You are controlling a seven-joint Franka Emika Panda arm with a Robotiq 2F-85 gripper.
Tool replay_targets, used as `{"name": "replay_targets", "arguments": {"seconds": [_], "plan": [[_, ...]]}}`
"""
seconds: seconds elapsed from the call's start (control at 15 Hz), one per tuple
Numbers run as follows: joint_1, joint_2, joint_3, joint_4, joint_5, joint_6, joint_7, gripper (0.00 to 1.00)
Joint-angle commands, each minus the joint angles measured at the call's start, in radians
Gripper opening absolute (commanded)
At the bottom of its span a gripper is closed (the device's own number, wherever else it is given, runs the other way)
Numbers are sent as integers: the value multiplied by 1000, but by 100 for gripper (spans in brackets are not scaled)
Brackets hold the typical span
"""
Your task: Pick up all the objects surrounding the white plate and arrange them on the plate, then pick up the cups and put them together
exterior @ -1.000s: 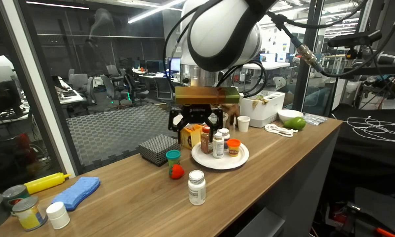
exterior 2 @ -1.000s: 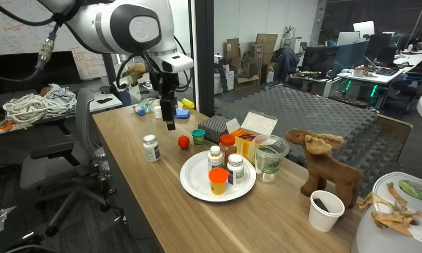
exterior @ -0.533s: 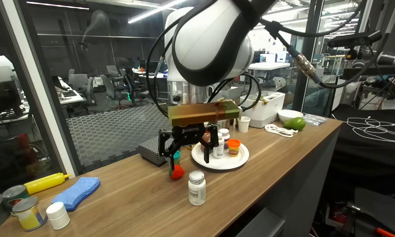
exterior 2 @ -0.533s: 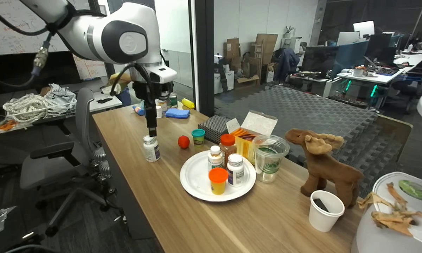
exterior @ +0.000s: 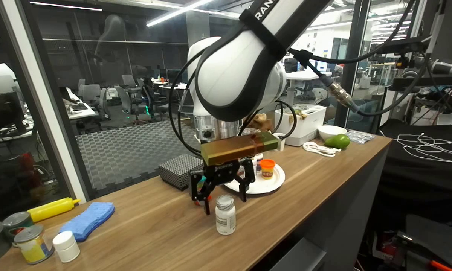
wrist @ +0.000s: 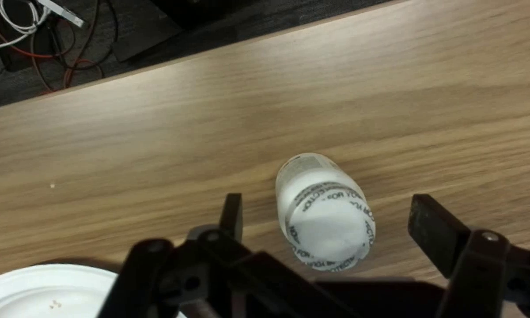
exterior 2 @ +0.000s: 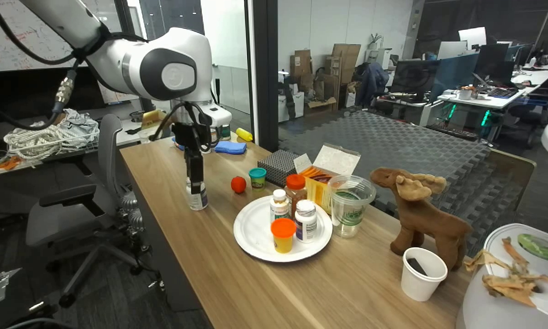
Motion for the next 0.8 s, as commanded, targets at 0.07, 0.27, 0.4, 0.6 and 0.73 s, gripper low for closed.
{"name": "replay_targets", "arguments": {"seconds": [0.07,0.27,0.4,0.6,0.73], "plan": [[11,-17,-14,10,14,-13,-26,58],[11,-24,-18,3,14,-8,-20,35],[13,-31,-20,0,11,-7,-15,25],[13,-42,-19,-9,13,-1,-14,26],[15,-54,-32,-11,0,2,12,25]]}}
